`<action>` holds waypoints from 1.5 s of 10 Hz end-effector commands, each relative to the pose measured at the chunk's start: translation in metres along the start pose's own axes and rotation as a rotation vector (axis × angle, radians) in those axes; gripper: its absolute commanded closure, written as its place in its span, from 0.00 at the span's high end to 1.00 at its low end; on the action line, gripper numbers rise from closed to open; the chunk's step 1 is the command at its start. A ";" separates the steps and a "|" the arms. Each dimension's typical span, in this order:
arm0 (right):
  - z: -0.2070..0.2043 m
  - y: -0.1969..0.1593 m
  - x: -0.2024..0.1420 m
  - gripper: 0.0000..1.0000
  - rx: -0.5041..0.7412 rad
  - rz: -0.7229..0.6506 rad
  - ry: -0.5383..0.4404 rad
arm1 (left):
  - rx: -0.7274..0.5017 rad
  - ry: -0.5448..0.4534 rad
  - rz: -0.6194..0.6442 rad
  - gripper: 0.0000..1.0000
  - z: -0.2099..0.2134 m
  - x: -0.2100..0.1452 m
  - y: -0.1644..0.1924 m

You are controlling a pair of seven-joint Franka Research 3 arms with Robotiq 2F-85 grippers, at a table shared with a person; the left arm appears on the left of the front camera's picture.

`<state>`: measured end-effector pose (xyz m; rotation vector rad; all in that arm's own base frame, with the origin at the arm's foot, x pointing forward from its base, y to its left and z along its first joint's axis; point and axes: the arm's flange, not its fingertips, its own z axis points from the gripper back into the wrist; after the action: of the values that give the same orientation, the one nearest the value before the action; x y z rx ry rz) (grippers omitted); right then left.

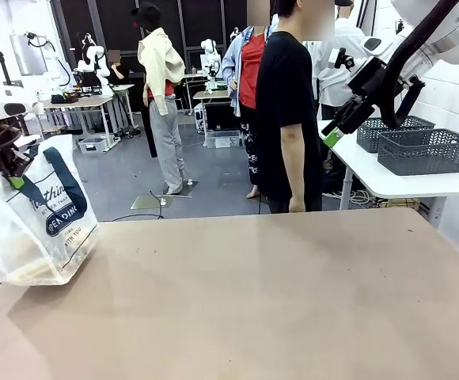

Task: Transfer purchased items from the store into the shopping bag.
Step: Move the Reusable shopping bag to the right side of the table.

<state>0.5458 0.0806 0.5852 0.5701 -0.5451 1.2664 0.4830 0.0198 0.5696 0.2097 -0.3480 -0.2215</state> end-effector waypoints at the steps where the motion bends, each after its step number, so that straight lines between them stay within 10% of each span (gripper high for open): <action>1: -0.001 -0.001 0.001 1.00 0.002 0.000 -0.001 | 0.050 -0.018 -0.032 0.00 -0.009 -0.005 0.007; 12: -0.001 -0.001 0.001 1.00 0.002 0.000 -0.001 | 0.037 0.033 -0.025 0.00 -0.036 -0.019 0.006; 15: -0.001 -0.001 0.001 1.00 0.002 0.000 -0.001 | 0.010 0.051 -0.058 0.59 -0.030 -0.021 0.006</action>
<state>0.5459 0.0806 0.5852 0.5702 -0.5451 1.2664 0.4785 0.0339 0.5310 0.2508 -0.3064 -0.2438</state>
